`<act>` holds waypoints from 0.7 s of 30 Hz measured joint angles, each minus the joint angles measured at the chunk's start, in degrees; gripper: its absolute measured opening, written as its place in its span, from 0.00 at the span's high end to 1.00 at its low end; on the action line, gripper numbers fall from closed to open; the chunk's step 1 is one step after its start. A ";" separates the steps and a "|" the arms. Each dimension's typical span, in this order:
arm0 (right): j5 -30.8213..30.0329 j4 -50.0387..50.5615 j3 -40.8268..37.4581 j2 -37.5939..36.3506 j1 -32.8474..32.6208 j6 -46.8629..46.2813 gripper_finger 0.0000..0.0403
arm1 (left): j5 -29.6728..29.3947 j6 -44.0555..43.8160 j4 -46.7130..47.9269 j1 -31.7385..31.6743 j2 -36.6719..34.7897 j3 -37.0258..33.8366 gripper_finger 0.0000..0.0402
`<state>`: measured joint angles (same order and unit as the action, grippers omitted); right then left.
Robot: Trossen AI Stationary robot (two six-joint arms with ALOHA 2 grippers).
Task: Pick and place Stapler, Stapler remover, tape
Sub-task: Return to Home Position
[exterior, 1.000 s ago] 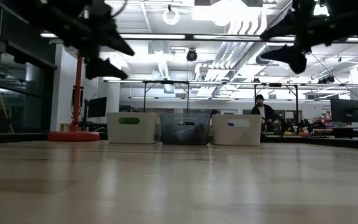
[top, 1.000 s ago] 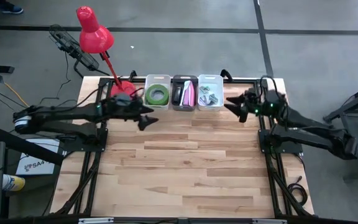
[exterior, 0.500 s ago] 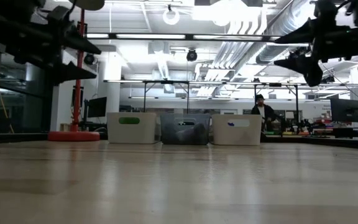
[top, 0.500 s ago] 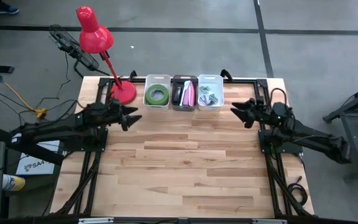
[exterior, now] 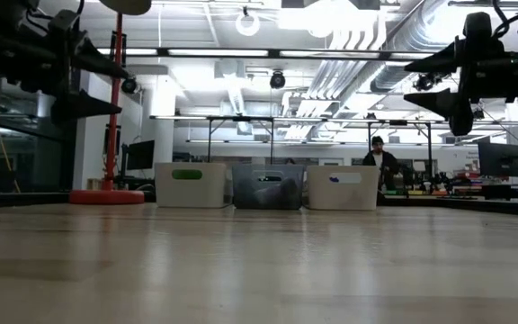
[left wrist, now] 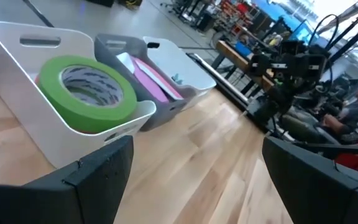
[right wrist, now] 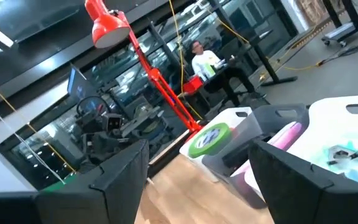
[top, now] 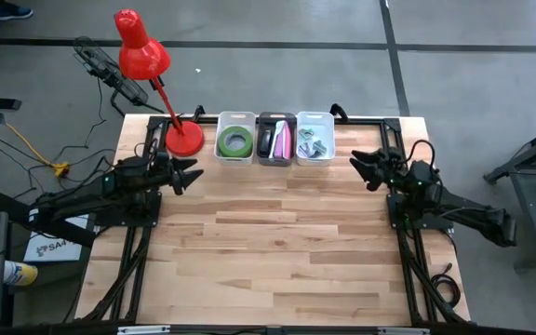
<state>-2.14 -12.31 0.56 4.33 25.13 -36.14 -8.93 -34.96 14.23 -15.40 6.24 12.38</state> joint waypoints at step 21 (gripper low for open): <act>-18.75 7.34 -0.02 0.94 -18.13 1.66 0.33 | 2.32 -1.13 -6.82 0.07 -3.64 -7.90 0.13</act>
<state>-20.90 -4.97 0.54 5.28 7.00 -34.48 -6.61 -36.09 7.40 -15.33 2.61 4.48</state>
